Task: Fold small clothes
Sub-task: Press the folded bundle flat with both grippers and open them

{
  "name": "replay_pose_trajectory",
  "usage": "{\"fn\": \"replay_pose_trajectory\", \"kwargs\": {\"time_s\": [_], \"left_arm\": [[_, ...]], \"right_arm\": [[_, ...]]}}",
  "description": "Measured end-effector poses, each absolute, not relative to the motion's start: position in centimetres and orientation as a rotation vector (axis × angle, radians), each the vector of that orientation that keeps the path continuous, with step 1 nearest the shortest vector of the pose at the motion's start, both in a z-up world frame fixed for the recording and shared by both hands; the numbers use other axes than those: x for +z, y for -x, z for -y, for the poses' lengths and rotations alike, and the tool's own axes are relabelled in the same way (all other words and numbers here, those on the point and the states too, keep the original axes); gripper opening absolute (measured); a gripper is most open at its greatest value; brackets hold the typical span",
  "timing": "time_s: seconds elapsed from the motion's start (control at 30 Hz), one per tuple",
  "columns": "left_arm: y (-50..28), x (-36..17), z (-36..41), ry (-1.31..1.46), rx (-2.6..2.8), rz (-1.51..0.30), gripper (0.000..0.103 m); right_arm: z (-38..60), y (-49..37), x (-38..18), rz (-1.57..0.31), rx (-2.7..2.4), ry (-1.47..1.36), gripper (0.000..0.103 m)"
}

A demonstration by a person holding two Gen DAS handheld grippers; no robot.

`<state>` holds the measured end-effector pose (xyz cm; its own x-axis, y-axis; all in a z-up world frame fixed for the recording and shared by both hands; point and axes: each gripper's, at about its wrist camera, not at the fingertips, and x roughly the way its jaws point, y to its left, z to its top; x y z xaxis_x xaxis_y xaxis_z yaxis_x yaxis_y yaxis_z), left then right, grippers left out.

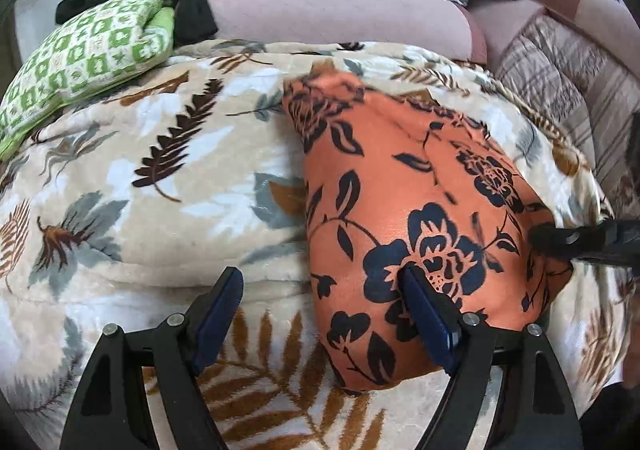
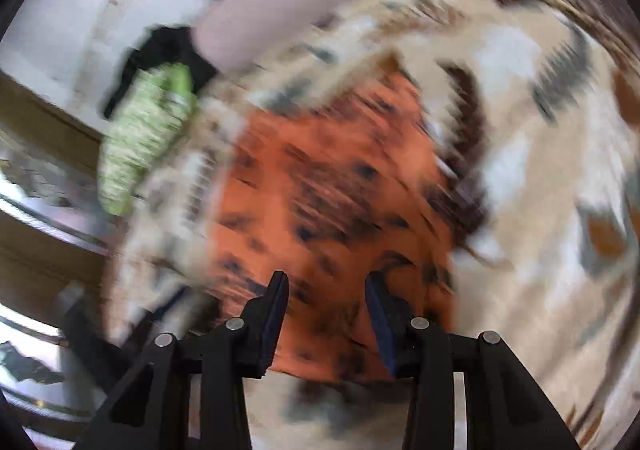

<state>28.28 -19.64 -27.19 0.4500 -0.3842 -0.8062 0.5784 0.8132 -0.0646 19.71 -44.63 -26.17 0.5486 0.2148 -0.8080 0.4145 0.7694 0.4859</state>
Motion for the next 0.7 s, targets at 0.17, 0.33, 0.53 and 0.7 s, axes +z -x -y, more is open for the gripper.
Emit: {"fn": "replay_pose_trajectory", "kwargs": {"time_s": [0.17, 0.33, 0.53, 0.7], "left_arm": [[-27.7, -26.8, 19.9, -0.278, -0.592, -0.872, 0.083], [-27.8, -27.2, 20.2, -0.267, -0.584, -0.883, 0.084], [-27.8, -27.7, 20.7, -0.275, -0.578, -0.891, 0.086], [-28.5, -28.3, 20.6, -0.279, -0.532, -0.897, 0.103]], "right_arm": [[45.4, -19.0, -28.0, -0.959, -0.168, -0.737, 0.031], [45.4, -18.1, -25.9, -0.877, -0.132, -0.740, 0.031], [44.9, -18.4, -26.9, -0.890, -0.156, -0.666, 0.031], [45.5, -19.2, -28.9, -0.890, -0.142, -0.707, 0.031]]}}
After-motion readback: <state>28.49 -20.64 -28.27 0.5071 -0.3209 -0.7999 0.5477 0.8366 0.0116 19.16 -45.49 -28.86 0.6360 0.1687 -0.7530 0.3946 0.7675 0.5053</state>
